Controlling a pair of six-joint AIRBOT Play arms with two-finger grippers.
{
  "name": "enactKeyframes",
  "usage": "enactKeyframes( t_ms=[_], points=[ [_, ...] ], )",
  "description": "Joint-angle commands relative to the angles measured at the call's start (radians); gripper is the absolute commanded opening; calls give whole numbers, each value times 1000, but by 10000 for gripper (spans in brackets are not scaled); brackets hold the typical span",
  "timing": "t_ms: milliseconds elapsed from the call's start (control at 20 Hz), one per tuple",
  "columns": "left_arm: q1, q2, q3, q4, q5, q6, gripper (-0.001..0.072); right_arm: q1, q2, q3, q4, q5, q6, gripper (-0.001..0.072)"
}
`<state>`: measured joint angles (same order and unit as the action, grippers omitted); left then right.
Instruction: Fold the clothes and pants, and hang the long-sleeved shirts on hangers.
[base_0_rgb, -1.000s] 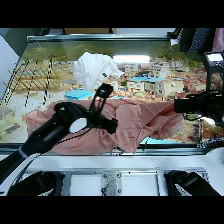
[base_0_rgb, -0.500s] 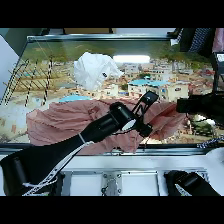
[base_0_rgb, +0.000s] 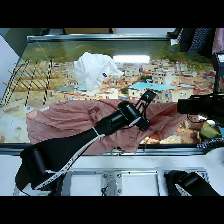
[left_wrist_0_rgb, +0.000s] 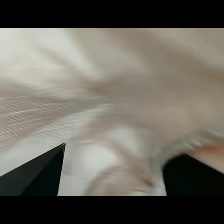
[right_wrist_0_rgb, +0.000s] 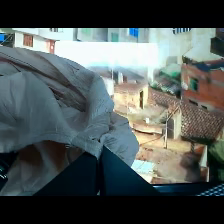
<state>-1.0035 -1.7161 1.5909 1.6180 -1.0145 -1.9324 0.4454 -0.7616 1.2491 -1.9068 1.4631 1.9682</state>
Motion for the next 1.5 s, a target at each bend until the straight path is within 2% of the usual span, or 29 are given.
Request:
enactKeyframes(
  t_ms=[0,150,200,300,400,500,700,800,900,1050,1200,1300,1450],
  points=[
    [60,-7,-33,55,-16,-96,622,1,12,0,0,4,0,10],
    [77,-7,-86,61,-15,-96,621,1,24,0,0,4,0,10],
    [87,-7,-88,65,-21,-100,523,1,24,0,0,5,0,10],
    [109,14,-87,66,-21,-99,8,1,24,0,-1,10,-1,10],
    [157,101,-74,66,-18,-90,8,-8,17,13,-41,12,-61,9],
    [212,219,20,63,-40,-26,8,-57,-34,116,-54,13,-140,8],
    [223,423,301,63,-40,55,7,-132,-265,558,-43,133,-317,9],
    [193,470,427,66,-41,97,7,-129,-371,766,-34,165,-337,9],
    [158,510,497,67,-41,123,7,-129,-418,879,2,166,-337,9],
    [162,601,377,66,-69,106,7,-129,-402,833,19,227,-277,8],
    [224,669,136,63,-226,13,8,-105,-364,679,30,343,-215,9],
    [280,712,-66,58,-238,-27,8,-66,-334,541,48,367,-163,9],
    [334,762,-335,-13,-193,-58,8,20,-304,356,61,316,-68,9]
  ],
)
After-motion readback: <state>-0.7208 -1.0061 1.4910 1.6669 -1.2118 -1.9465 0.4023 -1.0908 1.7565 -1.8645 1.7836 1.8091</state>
